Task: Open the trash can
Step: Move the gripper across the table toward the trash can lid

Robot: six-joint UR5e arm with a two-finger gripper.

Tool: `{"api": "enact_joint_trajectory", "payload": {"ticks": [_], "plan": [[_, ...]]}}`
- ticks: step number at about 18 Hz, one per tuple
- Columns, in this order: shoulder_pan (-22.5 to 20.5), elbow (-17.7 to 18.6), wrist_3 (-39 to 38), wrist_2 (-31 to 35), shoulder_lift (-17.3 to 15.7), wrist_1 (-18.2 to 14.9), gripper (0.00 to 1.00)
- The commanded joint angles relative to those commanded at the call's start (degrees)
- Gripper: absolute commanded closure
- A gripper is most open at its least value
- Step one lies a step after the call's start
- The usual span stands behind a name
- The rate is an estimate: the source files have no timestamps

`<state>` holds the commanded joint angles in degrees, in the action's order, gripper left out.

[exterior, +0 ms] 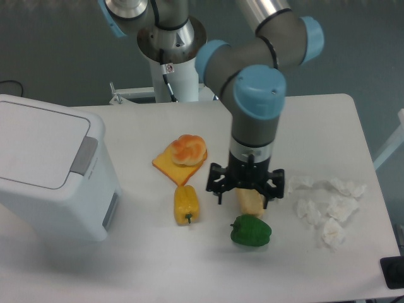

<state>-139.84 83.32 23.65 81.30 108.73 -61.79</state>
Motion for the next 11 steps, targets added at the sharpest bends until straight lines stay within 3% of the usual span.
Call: {"api": "enact_joint_trajectory", "payload": {"ticks": [4,11], "plan": [[0.18,-0.09,-0.97,-4.3,-2.29,0.0,0.0],[2.02,-0.44,-8.43,-4.75,-3.87,-0.18,0.0]]}}
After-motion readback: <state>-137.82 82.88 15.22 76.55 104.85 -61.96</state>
